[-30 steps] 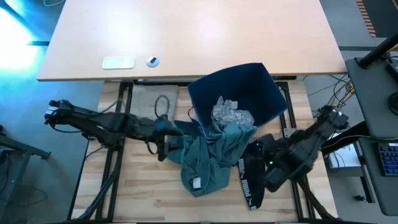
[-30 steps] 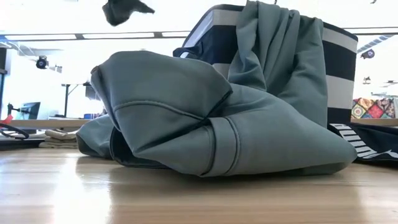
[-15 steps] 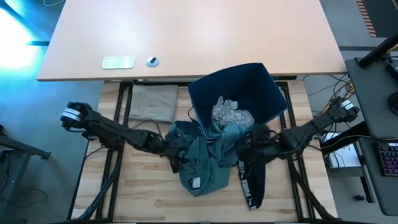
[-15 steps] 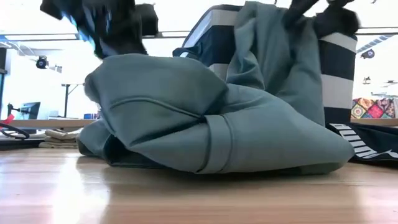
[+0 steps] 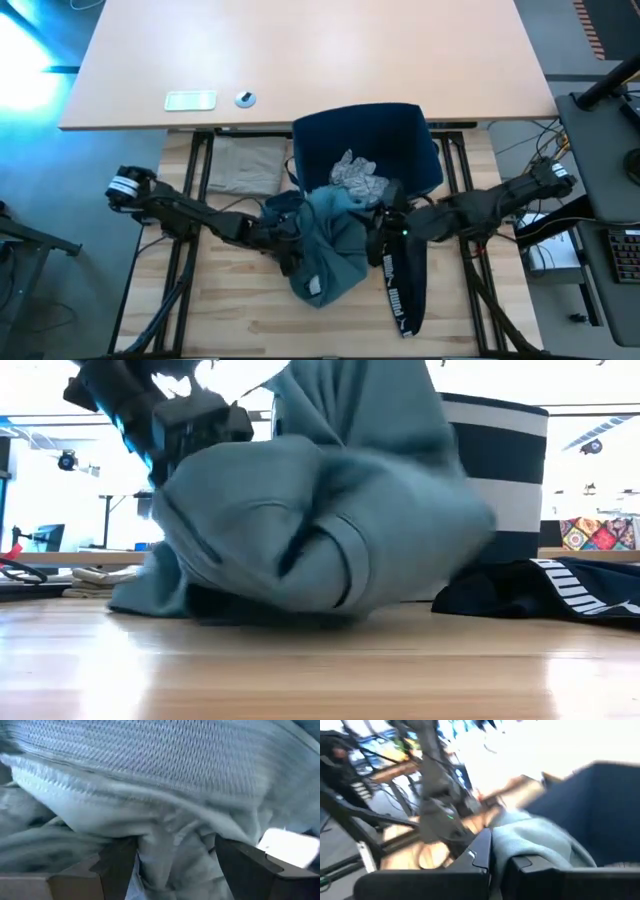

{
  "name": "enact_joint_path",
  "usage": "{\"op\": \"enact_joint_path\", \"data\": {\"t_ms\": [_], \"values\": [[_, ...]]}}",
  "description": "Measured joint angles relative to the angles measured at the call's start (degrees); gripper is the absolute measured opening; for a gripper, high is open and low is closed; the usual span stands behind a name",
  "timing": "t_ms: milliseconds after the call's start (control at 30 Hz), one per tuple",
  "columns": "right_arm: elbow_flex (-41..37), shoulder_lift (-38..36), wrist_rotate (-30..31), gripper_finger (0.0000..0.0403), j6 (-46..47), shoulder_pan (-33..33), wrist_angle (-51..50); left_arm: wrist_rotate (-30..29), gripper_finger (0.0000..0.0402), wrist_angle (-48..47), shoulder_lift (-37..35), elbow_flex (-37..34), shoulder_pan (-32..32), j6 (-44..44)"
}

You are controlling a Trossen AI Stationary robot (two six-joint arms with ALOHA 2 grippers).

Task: Fold Laundry from Bin
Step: Remove the gray pants from the laundry basket

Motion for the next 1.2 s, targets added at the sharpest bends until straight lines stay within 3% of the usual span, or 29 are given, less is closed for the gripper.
{"op": "enact_joint_path", "data": {"t_ms": [133,233,467,567,733,833,900,967,1033,1200], "values": [[10.2,2.5,-1.1,0.0009,-14.6,2.9,3.9,-1.7,0.0256,-4.2,-5.9,0.6,1.1,1.0],[17.3,5.6,-6.8,0.0009,-23.3,4.4,7.5,-4.7,0.0256,-8.0,-10.4,0.7,2.3,1.9],[28.6,14.8,-21.2,0.0009,-28.4,5.6,3.1,-7.7,0.0256,-13.2,-18.6,0.5,4.3,2.1],[30.8,19.3,-20.4,0.0009,-24.7,5.4,-2.8,-8.4,0.0256,-14.5,-22.6,1.0,4.3,2.4],[31.3,28.3,-12.2,0.0009,-17.7,3.4,-9.7,-8.3,0.0256,-19.7,-28.9,4.6,3.9,5.6],[29.9,34.0,-12.3,0.0011,-13.6,1.3,-10.4,-7.5,0.0256,-21.6,-31.4,7.0,3.7,6.5],[29.7,37.6,-17.0,0.0022,-9.3,-0.3,-12.5,-7.4,0.0256,-21.7,-32.0,7.7,3.7,6.5],[29.9,40.8,-22.8,0.0043,-3.4,-1.6,-15.6,-7.4,0.0256,-21.0,-31.8,7.7,3.3,6.5],[31.2,42.6,-24.9,0.0071,1.7,-1.9,-20.1,-7.6,0.0256,-20.7,-30.7,7.4,2.6,6.4],[34.3,40.4,-22.4,0.0161,13.1,1.5,-32.5,-7.9,0.0256,-16.3,-25.7,5.2,1.4,7.3]]}}
